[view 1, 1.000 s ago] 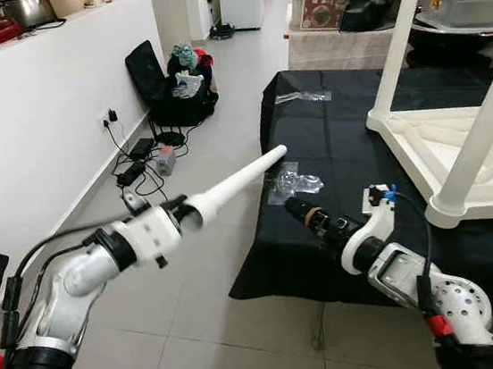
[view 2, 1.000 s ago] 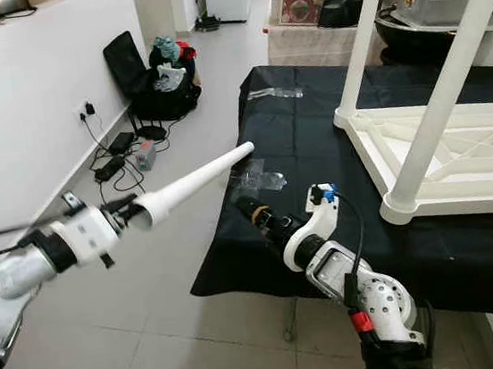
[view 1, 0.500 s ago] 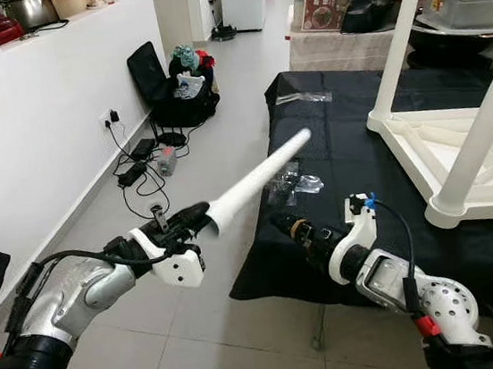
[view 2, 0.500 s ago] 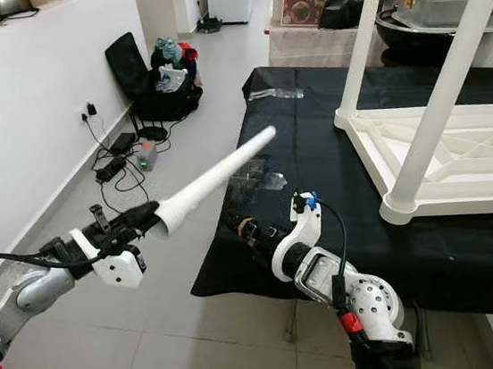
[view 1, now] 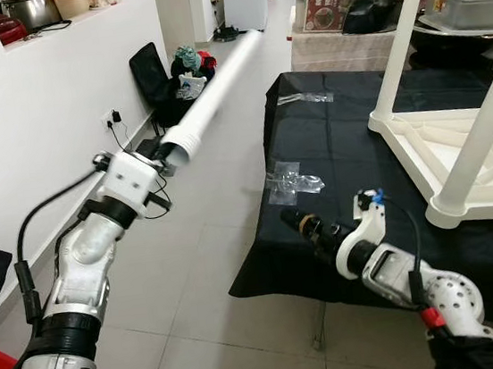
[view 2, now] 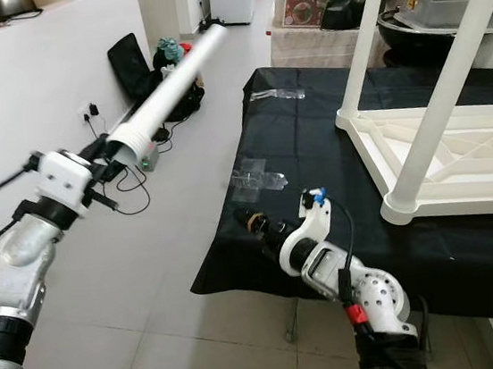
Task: Building children table
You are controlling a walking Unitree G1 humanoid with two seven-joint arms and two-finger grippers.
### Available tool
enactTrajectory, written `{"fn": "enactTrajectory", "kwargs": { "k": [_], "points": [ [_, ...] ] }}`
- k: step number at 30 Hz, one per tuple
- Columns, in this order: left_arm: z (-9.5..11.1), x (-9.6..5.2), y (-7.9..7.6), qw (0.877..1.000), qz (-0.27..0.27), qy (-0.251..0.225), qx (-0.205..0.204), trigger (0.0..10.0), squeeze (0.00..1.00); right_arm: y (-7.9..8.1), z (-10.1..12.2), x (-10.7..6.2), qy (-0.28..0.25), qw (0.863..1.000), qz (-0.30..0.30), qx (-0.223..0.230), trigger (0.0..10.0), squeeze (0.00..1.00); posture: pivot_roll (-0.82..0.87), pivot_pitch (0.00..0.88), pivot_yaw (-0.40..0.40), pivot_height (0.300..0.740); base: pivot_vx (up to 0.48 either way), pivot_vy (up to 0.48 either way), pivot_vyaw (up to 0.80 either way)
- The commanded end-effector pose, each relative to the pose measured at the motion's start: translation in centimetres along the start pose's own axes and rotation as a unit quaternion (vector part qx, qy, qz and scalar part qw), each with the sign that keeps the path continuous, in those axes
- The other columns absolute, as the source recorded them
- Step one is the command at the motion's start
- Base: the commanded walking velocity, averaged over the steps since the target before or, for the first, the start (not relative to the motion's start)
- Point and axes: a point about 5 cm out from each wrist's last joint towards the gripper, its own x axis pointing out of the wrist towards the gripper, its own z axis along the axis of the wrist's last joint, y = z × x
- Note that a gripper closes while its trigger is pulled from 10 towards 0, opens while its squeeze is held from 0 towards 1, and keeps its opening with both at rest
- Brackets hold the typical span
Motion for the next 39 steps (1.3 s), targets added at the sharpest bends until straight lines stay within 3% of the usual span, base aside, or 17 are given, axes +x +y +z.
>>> {"fn": "enactTrajectory", "kwargs": {
  "k": [1, 3, 4, 5, 7, 8, 9, 11, 12, 13, 14, 15, 17, 18, 20, 28, 39],
  "points": [
    [0.5, 0.2, 0.3, 0.997, 0.004, -0.003, -0.082, 10.0, 0.0, 0.2, 0.7, 0.1, -0.015, 1.0, 0.003, 0.01, 10.0, 0.0, 0.08, 0.0, -0.075, 0.74, 0.0, 0.0, 0.0],
    [0.5, 0.2, 0.3, 0.997, 0.004, -0.003, -0.082, 10.0, 0.0, 0.2, 0.7, 0.1, -0.015, 1.0, 0.003, 0.01, 10.0, 0.0, 0.08, 0.0, -0.075, 0.74, 0.0, 0.0, 0.0],
    [0.4, 0.1, 0.4, 0.988, 0.005, 0.002, -0.152, 10.0, 0.0, 0.4, 1.0, 0.2, -0.025, 0.999, 0.01, 0.02, 10.0, 0.0, 0.08, 0.0, -0.075, 0.74, 0.0, 0.0, 0.0],
    [0.4, 0.1, 0.4, 0.988, 0.005, 0.002, -0.152, 10.0, 0.0, 0.4, 1.0, 0.2, -0.025, 0.999, 0.01, 0.02, 10.0, 0.0, 0.08, 0.0, -0.075, 0.74, 0.0, 0.0, 0.0],
    [-0.6, -1.2, -1.1, 0.954, -0.078, 0.034, -0.287, 10.0, 0.0, 1.3, 1.5, 0.5, -0.044, 0.998, 0.032, 0.045, 10.0, 0.0, 0.08, 0.0, -0.078, 0.74, 0.0, 0.0, 0.0],
    [-0.6, -1.2, -1.1, 0.954, -0.078, 0.034, -0.287, 10.0, 0.0, 1.3, 1.5, 0.5, -0.044, 0.998, 0.032, 0.045, 10.0, 0.0, 0.08, 0.0, -0.078, 0.74, 0.0, 0.0, 0.0],
    [-0.9, -1.8, -1.7, 0.939, -0.115, 0.044, -0.321, 10.0, 0.0, 1.7, 1.4, 0.7, -0.047, 0.997, 0.04, 0.054, 10.0, 0.0, 0.08, 0.0, -0.08, 0.74, 0.0, 0.0, 0.0],
    [-0.9, -1.8, -1.7, 0.939, -0.115, 0.044, -0.321, 10.0, 0.0, 1.7, 1.4, 0.7, -0.047, 0.997, 0.04, 0.054, 10.0, 0.0, 0.08, 0.0, -0.08, 0.74, 0.0, 0.0, 0.0],
    [-1.0, -2.5, -2.2, 0.92, -0.156, 0.049, -0.357, 10.0, 0.0, 2.0, 1.3, 0.8, -0.05, 0.995, 0.046, 0.067, 10.0, 0.0, 0.08, 0.0, -0.08, 0.74, 0.0, 0.0, 0.0],
    [-1.0, -2.5, -2.2, 0.92, -0.156, 0.049, -0.357, 10.0, 0.0, 2.0, 1.3, 0.8, -0.05, 0.995, 0.046, 0.067, 10.0, 0.0, 0.08, 0.0, -0.08, 0.74, 0.0, 0.0, 0.0],
    [-1.2, -3.1, -2.3, 0.904, -0.19, 0.054, -0.38, 10.0, 0.0, 2.4, 1.2, 1.0, -0.057, 0.993, 0.054, 0.085, 10.0, 0.0, 0.08, 0.0, -0.082, 0.74, 0.0, 0.0, 0.0],
    [-1.2, -3.1, -2.3, 0.904, -0.19, 0.054, -0.38, 10.0, 0.0, 2.4, 1.2, 1.0, -0.057, 0.993, 0.054, 0.085, 10.0, 0.0, 0.08, 0.0, -0.082, 0.74, 0.0, 0.0, 0.0],
    [-1.6, -4.1, -2.4, 0.879, -0.224, 0.068, -0.416, 10.0, 0.0, 3.5, 1.1, 1.2, -0.064, 0.99, 0.072, 0.105, 10.0, 0.0, 0.07, 0.0, -0.078, 0.74, 0.0, 0.0, 0.0],
    [-1.6, -4.1, -2.4, 0.879, -0.224, 0.068, -0.416, 10.0, 0.0, 3.5, 1.1, 1.2, -0.064, 0.99, 0.072, 0.105, 10.0, 0.0, 0.07, 0.0, -0.078, 0.74, 0.0, 0.0, 0.0],
    [-1.6, -4.7, -2.5, 0.864, -0.234, 0.079, -0.438, 10.0, 0.0, 4.1, 1.0, 1.2, -0.063, 0.988, 0.083, 0.111, 10.0, 0.0, 0.07, 0.0, -0.081, 0.74, 0.0, 0.0, 0.0],
    [-1.4, -5.9, -3.3, 0.855, -0.273, 0.103, -0.429, 10.0, 0.0, 3.7, 1.0, 1.3, -0.063, 0.987, 0.084, 0.123, 10.0, 0.0, 0.07, 0.0, -0.093, 0.74, 0.0, 0.0, 0.0],
    [-0.4, -6.3, -2.1, 0.863, -0.277, 0.1, -0.409, 10.0, 0.0, 1.8, 0.7, -0.3, -0.056, 0.99, 0.073, 0.109, 10.0, 0.0, 0.08, 0.0, -0.104, 0.74, 0.0, 0.0, 0.0]
  ]
}}
